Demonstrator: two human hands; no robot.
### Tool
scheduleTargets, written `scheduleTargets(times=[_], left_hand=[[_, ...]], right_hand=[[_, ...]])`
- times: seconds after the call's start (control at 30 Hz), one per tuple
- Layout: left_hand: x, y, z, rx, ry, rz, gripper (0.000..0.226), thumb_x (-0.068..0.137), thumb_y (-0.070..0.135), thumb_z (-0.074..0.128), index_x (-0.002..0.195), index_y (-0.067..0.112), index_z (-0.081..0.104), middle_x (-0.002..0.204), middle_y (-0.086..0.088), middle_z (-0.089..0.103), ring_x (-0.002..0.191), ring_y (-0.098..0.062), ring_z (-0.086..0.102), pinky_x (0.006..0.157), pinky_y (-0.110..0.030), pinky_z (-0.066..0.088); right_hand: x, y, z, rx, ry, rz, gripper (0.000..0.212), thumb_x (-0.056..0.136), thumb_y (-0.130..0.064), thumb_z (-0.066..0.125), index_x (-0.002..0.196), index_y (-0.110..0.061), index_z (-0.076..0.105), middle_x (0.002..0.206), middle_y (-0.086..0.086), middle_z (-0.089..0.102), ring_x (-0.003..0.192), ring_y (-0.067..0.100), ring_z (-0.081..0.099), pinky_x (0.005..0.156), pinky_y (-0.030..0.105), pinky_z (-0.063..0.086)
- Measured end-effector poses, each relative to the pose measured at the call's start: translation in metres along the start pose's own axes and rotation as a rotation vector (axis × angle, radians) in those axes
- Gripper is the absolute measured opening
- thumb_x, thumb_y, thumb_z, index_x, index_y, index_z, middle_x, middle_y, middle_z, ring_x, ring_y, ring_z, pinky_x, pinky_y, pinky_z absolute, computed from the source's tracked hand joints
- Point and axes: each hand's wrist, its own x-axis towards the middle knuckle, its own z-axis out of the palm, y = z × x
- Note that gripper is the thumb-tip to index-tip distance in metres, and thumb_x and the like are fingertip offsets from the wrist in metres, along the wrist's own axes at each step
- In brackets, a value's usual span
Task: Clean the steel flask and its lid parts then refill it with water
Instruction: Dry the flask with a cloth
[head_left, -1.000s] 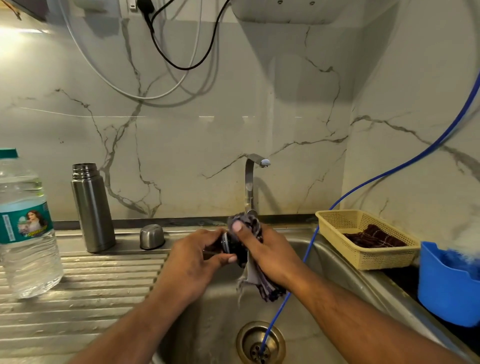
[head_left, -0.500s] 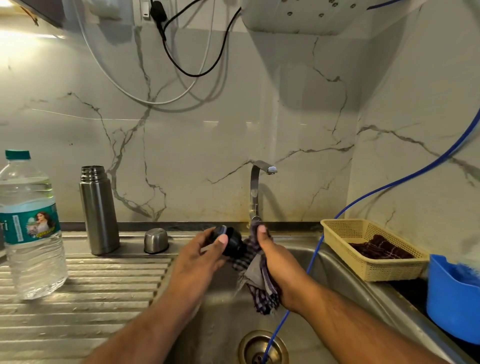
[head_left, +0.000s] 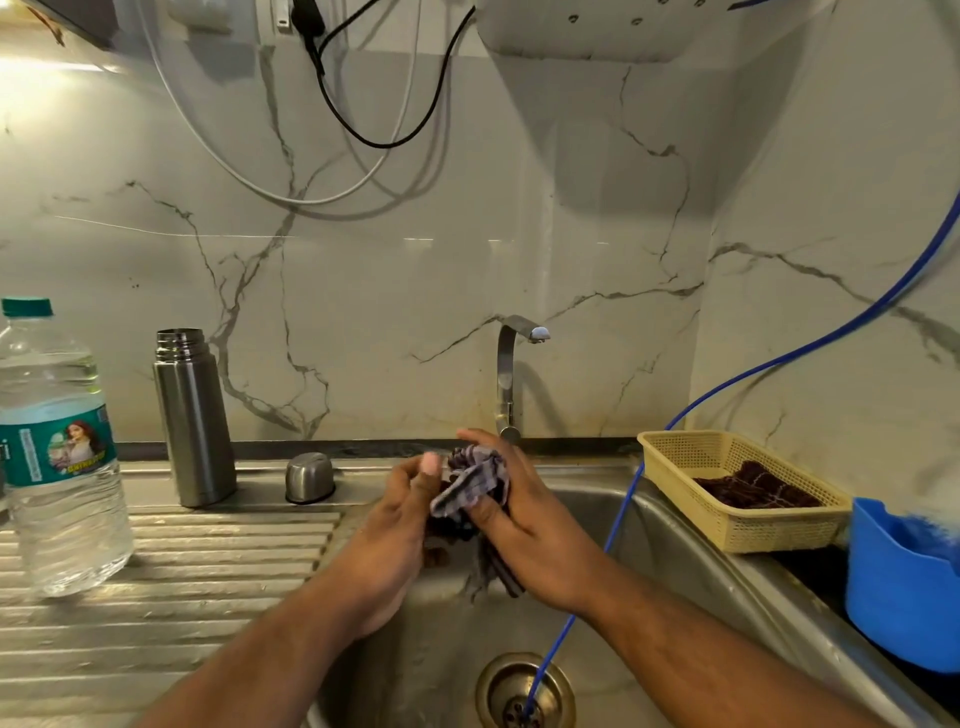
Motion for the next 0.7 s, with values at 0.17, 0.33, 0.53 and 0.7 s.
scheduleTargets(times=[0.17,0.33,0.53,0.7], left_hand=[[-0.003,0.008,0.000,-0.007,0.036,-0.086,0.058,0.107,0.050,0.032,0.116,0.005,0.068,0.081,-0.014,0.065,0.065,-0.021,0.056,0.062,-0.038,0.044],[-0.007,0.017,-0.005,-0.095,-0.065,-0.153,0.065,0.103,0.056,0.036,0.111,0.001,0.069,0.072,-0.015,0.056,0.057,-0.020,0.047,0.054,-0.035,0.041],[-0.010,0.024,0.001,-0.238,-0.087,-0.365,0.081,0.089,0.079,0.037,0.108,0.009,0.075,0.071,-0.011,0.054,0.057,-0.015,0.042,0.050,-0.027,0.041],[-0.013,0.027,0.001,-0.222,-0.101,-0.314,0.056,0.096,0.050,0.053,0.124,0.003,0.067,0.094,-0.018,0.066,0.071,-0.018,0.059,0.061,-0.027,0.057]], right_hand=[[0.000,-0.004,0.001,-0.008,-0.015,-0.051,0.053,0.100,-0.049,0.056,0.147,-0.042,0.033,0.135,-0.014,0.056,0.125,0.004,0.056,0.106,0.036,0.050],[-0.003,-0.009,0.003,0.010,0.018,-0.099,0.038,0.098,-0.042,0.060,0.132,-0.026,0.052,0.116,-0.011,0.067,0.113,0.009,0.064,0.096,0.033,0.052],[0.000,-0.007,0.006,-0.165,0.107,-0.139,0.036,0.099,-0.049,0.050,0.128,-0.029,0.051,0.115,-0.013,0.056,0.106,0.005,0.059,0.088,0.034,0.052],[0.001,-0.001,-0.005,-0.349,0.200,-0.167,0.040,0.088,-0.045,0.054,0.125,-0.031,0.050,0.113,-0.018,0.049,0.097,0.002,0.054,0.077,0.023,0.047]])
